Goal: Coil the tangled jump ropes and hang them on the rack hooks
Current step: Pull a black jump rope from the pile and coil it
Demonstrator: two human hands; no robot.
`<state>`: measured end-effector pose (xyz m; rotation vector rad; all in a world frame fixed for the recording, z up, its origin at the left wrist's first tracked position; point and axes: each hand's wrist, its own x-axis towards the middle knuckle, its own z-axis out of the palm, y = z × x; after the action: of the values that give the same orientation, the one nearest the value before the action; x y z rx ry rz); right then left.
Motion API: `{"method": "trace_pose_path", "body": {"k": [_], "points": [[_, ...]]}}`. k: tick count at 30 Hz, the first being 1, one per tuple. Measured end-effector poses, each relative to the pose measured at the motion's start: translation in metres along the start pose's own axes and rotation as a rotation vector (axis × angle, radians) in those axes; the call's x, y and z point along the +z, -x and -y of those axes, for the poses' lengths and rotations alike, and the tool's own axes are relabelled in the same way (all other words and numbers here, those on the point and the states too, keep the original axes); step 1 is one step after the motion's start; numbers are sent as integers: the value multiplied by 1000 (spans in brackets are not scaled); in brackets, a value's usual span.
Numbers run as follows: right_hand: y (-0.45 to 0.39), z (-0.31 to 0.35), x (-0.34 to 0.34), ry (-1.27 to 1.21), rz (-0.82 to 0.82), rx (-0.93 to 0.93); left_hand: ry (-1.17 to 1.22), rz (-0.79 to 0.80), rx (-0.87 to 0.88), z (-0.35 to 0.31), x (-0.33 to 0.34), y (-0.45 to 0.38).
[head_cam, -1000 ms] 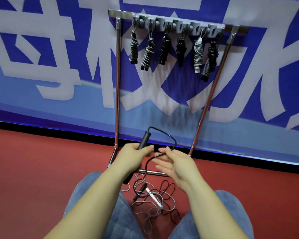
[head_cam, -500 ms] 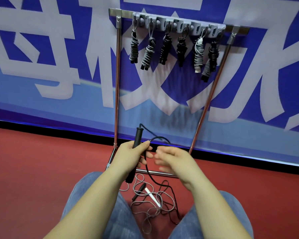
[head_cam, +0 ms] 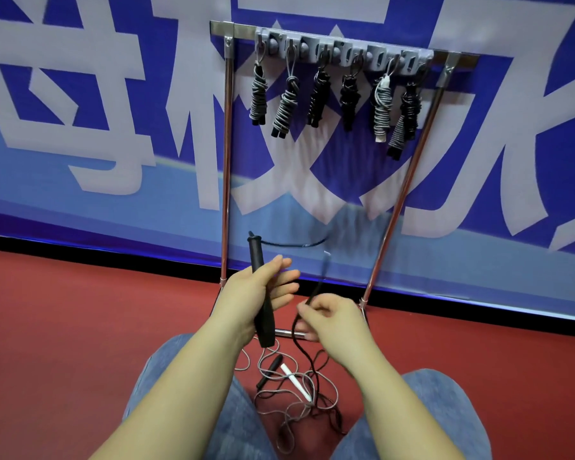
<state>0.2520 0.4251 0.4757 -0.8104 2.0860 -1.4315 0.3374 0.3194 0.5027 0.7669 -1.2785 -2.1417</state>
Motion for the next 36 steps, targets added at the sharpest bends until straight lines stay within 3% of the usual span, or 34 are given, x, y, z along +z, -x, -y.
{"method": "trace_pose_path", "body": {"k": [6,10,13,17,22,28,32,36], "points": [[2,26,-14,-868,-82,161,-317,32,58,16,-2,2],[5,33,-18,-1110,-6,157,-427,76,108,15,-1,4],[6,37,-18,-1140,60,120,-447,46,159,15,-2,2],[5,34,-16,-936,97,68,-272,-40,180,14,1,2],[4,20,-10,-259,50,-31,19,-86,99,6,0,1],[4,6,-6,316,19,-110,219,-112,13,0,-1,1],[4,3,-10,445,-38,-96,231,-119,38,-2,-1,1],[2,3,-11,289,-75,-93,195,-78,88,-1,-2,0]]}}
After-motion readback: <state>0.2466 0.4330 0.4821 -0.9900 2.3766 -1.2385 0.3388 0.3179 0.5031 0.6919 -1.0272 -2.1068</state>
